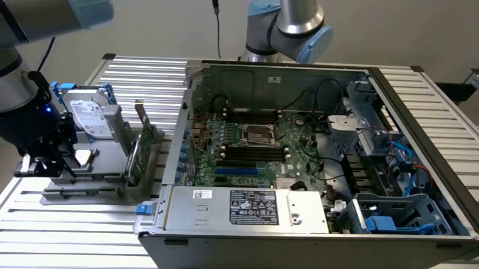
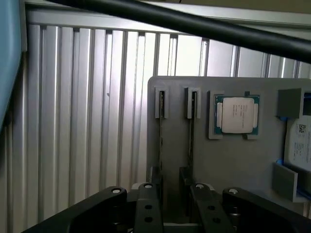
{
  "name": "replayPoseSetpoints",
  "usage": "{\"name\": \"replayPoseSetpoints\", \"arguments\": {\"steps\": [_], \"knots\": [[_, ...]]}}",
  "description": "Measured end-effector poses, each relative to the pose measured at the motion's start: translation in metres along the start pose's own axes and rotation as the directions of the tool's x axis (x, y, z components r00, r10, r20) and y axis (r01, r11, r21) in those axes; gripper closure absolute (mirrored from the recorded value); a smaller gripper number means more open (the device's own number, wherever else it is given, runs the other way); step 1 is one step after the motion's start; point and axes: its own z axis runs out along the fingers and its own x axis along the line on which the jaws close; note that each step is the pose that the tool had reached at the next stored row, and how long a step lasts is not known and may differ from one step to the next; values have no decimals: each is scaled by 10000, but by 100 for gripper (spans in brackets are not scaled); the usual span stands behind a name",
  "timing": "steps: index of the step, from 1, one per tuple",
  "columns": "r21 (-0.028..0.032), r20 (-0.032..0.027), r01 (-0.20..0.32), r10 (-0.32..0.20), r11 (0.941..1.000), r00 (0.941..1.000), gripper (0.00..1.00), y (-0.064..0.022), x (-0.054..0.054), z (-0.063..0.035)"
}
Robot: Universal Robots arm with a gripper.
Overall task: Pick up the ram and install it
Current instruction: 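Pick up the ram and move it above insertion slot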
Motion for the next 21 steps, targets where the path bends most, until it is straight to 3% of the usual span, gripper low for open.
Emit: {"name": "replayPoseSetpoints", "arguments": {"steps": [14, 21], "knots": [[-5, 0, 77, -77, 10000, 10000, 69, 0, 4, 255], [-42, 1, 131, -131, 9999, 9999, 69, 15, 8, 377]]}}
